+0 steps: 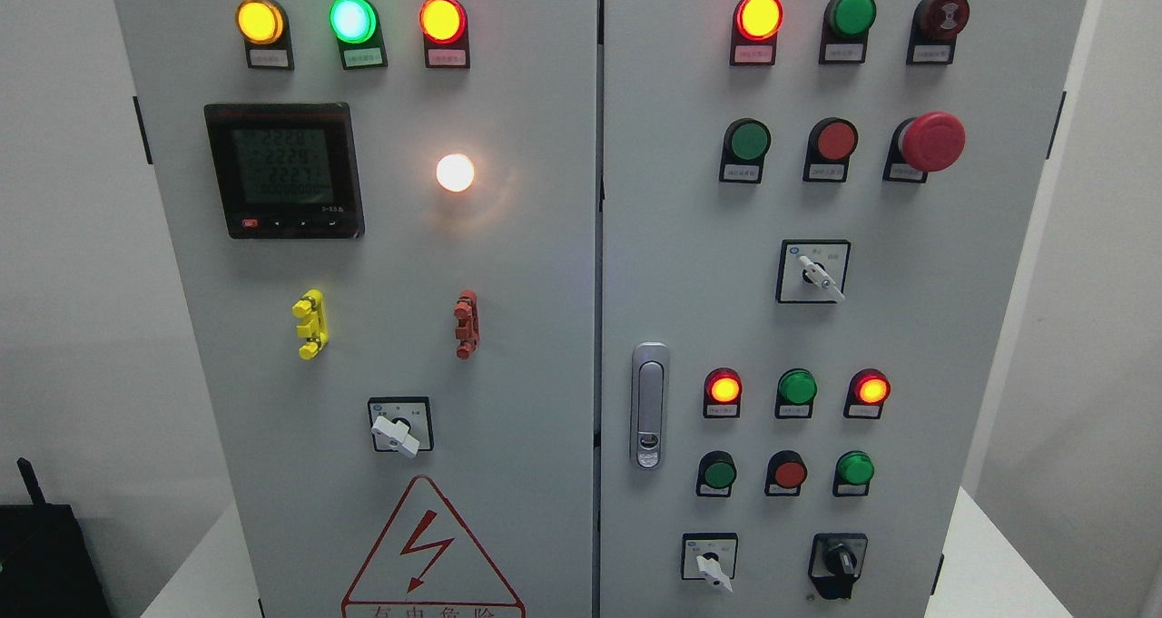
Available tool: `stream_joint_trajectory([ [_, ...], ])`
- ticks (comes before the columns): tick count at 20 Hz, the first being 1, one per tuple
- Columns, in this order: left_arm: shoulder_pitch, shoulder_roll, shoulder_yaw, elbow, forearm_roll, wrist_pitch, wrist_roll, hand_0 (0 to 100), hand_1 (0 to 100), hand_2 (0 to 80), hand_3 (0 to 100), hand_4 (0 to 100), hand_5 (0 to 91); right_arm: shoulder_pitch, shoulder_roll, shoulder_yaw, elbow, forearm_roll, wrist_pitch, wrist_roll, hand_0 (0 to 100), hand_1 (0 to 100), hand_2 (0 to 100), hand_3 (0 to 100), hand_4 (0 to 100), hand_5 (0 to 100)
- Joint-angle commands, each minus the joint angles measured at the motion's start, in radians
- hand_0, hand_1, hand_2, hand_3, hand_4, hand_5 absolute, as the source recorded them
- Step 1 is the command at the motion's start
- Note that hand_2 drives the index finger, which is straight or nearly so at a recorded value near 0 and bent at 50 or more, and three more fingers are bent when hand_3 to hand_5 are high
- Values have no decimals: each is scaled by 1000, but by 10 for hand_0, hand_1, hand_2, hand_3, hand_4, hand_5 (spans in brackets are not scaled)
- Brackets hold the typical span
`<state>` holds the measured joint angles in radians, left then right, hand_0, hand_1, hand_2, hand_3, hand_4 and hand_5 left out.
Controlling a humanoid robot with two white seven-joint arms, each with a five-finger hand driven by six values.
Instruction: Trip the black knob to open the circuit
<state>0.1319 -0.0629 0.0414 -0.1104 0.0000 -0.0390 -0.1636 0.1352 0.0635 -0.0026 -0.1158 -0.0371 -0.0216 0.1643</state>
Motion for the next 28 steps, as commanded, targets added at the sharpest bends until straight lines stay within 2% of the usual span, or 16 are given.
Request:
stream_joint_trajectory([
  [1, 0, 0, 0, 0, -23, 1, -1, 120, 389, 0, 0, 0, 0, 1, -1, -2, 8, -3, -1, 4, 0, 132, 0, 0, 0, 0],
  [8, 0, 0, 0, 0, -23, 1, -1, 120, 389, 0, 0, 0, 0, 4, 7, -2, -8, -6, -4, 3, 0, 134, 0, 3, 0, 0],
  [10, 0, 0, 0, 0, -23, 1, -1, 120, 389, 0, 0, 0, 0, 26, 6, -4, -48, -9, -6, 1, 0, 133, 0, 6, 0, 0],
  [18, 0, 0, 0, 0, -23, -1, -1, 120, 389, 0, 0, 0, 0, 165, 6, -5, -401, -12, -4, -3, 0, 112, 0, 8, 0, 0],
  [20, 0, 0, 0, 0, -23, 1, -1, 120, 389, 0, 0, 0, 0, 178, 12, -13, -471, -10, -9, -3, 0, 105, 0, 8, 0, 0],
  [23, 0, 0, 0, 0, -23, 1, -1, 120, 389, 0, 0, 0, 0, 210, 27, -43, -586, -12, -52, -2, 0, 92, 0, 17, 0, 0],
  [26, 0, 0, 0, 0, -23, 1, -1, 120, 389, 0, 0, 0, 0, 228, 42, -53, -717, -12, -60, 0, 0, 86, 0, 31, 0, 0],
  [28, 0, 0, 0, 0, -23, -1, -1, 120, 389, 0, 0, 0, 0, 238, 41, -56, -795, -12, -63, 1, 0, 80, 0, 38, 0, 0],
])
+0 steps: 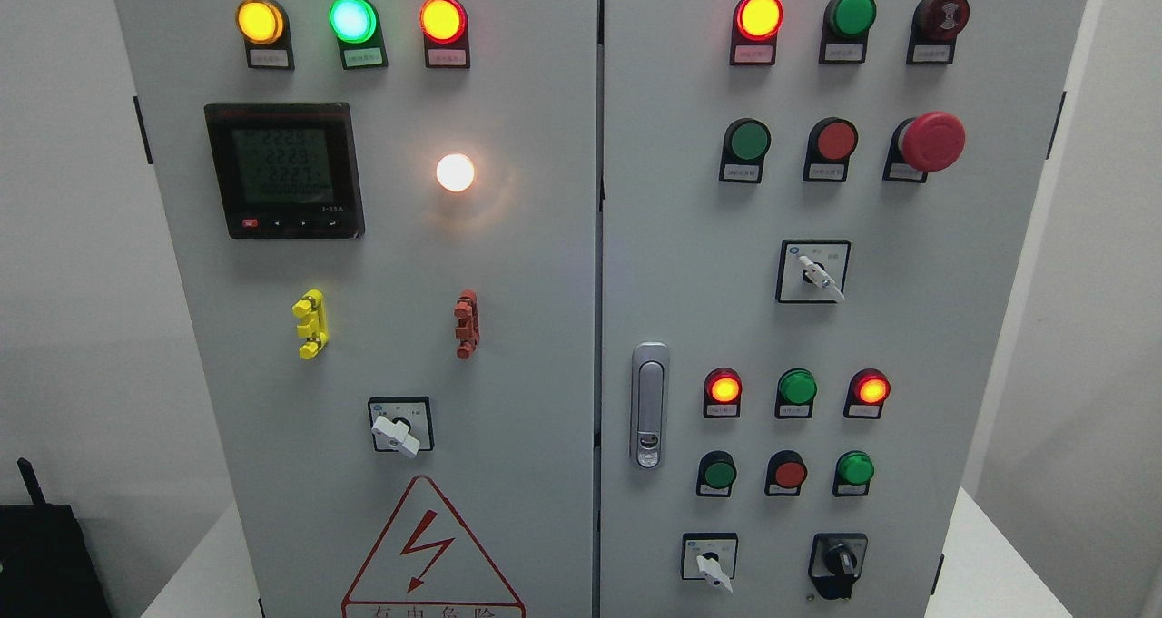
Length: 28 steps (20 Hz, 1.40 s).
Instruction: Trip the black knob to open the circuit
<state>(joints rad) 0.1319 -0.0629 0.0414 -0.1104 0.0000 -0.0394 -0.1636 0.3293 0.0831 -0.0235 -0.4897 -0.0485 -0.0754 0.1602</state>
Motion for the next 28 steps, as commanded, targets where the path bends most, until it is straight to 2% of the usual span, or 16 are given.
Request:
stream_joint_trajectory([
  [1, 0, 0, 0, 0, -23, 1, -1, 120, 389, 0, 0, 0, 0, 50, 21, -35, -458, -1, -12, 5, 0, 73, 0, 45, 0, 0],
  [6, 0, 0, 0, 0, -23, -1, -1, 120, 389, 0, 0, 0, 0, 94, 20, -18, -630, -1, -105, 1, 0, 56, 0, 62, 0, 0],
  [9, 0, 0, 0, 0, -23, 1, -1, 120, 389, 0, 0, 0, 0, 102, 17, 13, -710, -1, -168, -8, 0, 38, 0, 69, 0, 0],
  [12, 0, 0, 0, 0, -23, -1, -1, 120, 389, 0, 0, 0, 0, 111, 9, 33, -773, -1, -245, -57, 0, 21, 0, 75, 0, 0],
  [14, 0, 0, 0, 0, -23, 1, -1, 120, 389, 0, 0, 0, 0, 111, 1, 36, -816, 1, -271, -79, 0, 14, 0, 90, 0, 0],
  [17, 0, 0, 0, 0, -23, 1, -1, 120, 389, 0, 0, 0, 0, 106, 4, 24, -901, -1, -277, -88, 0, 15, 0, 112, 0, 0],
  [24, 0, 0, 0, 0, -23, 1, -1, 120, 389, 0, 0, 0, 0, 99, 3, 27, -1090, -1, -277, -137, 0, 13, 0, 144, 16, 0],
  [28, 0, 0, 0, 0, -23, -1, -1, 120, 389, 0, 0, 0, 0, 90, -5, 10, -1168, -1, -265, -140, 0, 10, 0, 168, 47, 0],
])
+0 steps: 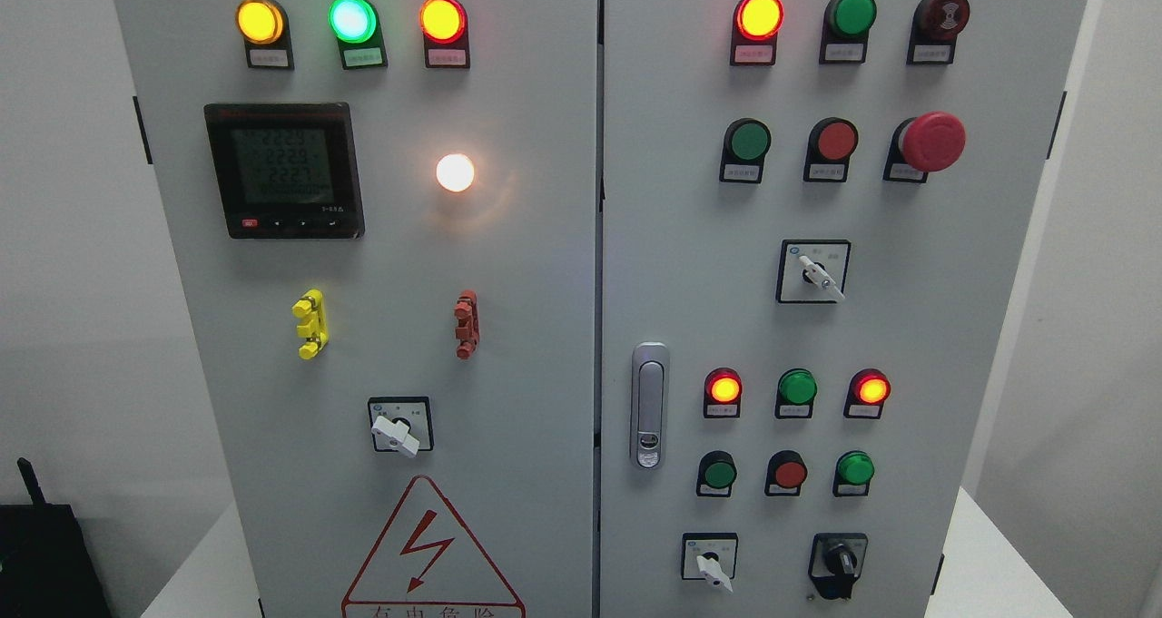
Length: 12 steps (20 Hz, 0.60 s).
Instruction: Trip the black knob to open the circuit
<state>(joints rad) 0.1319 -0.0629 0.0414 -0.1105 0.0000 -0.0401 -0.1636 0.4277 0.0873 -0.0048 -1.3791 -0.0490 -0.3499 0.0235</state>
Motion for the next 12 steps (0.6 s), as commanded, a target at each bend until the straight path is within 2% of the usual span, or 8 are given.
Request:
stream_joint_trajectory([
  [1, 0, 0, 0, 0, -23, 0, -1, 120, 389, 0, 0, 0, 0, -9, -12, -12, -302, -2, 12, -5, 0, 10, 0, 172, 51, 0],
  [7, 0, 0, 0, 0, -23, 0, -1, 120, 389, 0, 0, 0, 0, -13, -12, -15, -415, -3, 60, -5, 0, 6, 0, 205, 89, 23],
  [12, 0, 0, 0, 0, -23, 2, -1, 120, 389, 0, 0, 0, 0, -56, -12, -37, -462, -3, 104, -4, 0, 4, 0, 289, 228, 97],
])
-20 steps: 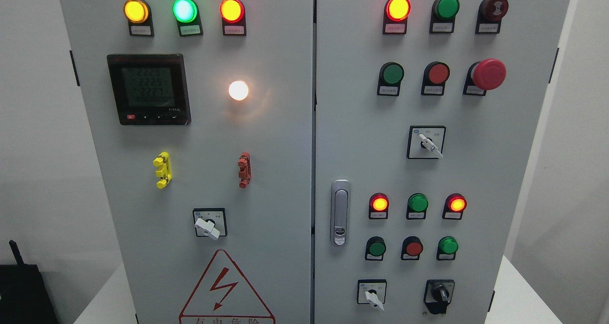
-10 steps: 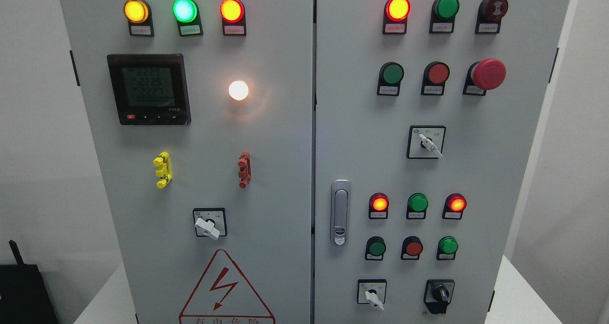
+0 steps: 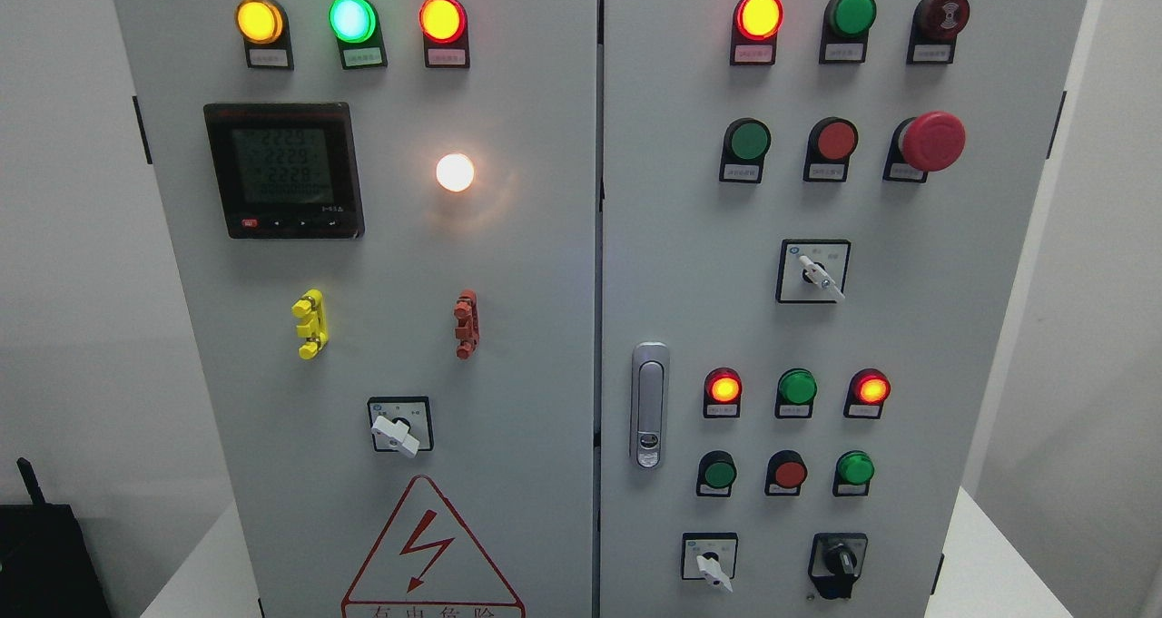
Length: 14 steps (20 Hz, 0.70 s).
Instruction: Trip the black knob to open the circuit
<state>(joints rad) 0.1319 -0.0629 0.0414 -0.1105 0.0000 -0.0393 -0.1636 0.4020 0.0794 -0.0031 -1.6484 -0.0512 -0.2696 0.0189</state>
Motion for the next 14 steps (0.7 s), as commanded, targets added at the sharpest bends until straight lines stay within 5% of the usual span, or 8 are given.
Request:
stream_joint_trajectory([
  [1, 0, 0, 0, 0, -23, -1, -1, 120, 389, 0, 0, 0, 0, -43, -4, -43, -197, -1, 33, 0, 0, 4, 0, 296, 252, 107],
  [7, 0, 0, 0, 0, -23, -1, -1, 120, 389, 0, 0, 0, 0, -104, -20, -60, -225, -1, 79, 1, 0, 2, 0, 454, 419, 257],
  [11, 0, 0, 0, 0, -23, -1, -1, 120, 389, 0, 0, 0, 0, -137, -33, -60, -240, -1, 101, 1, 0, 2, 0, 741, 611, 520],
  [14, 0, 0, 0, 0, -23, -1, -1, 120, 389, 0, 0, 0, 0, -170, -52, -60, -240, -1, 127, 1, 0, 0, 0, 809, 716, 642],
])
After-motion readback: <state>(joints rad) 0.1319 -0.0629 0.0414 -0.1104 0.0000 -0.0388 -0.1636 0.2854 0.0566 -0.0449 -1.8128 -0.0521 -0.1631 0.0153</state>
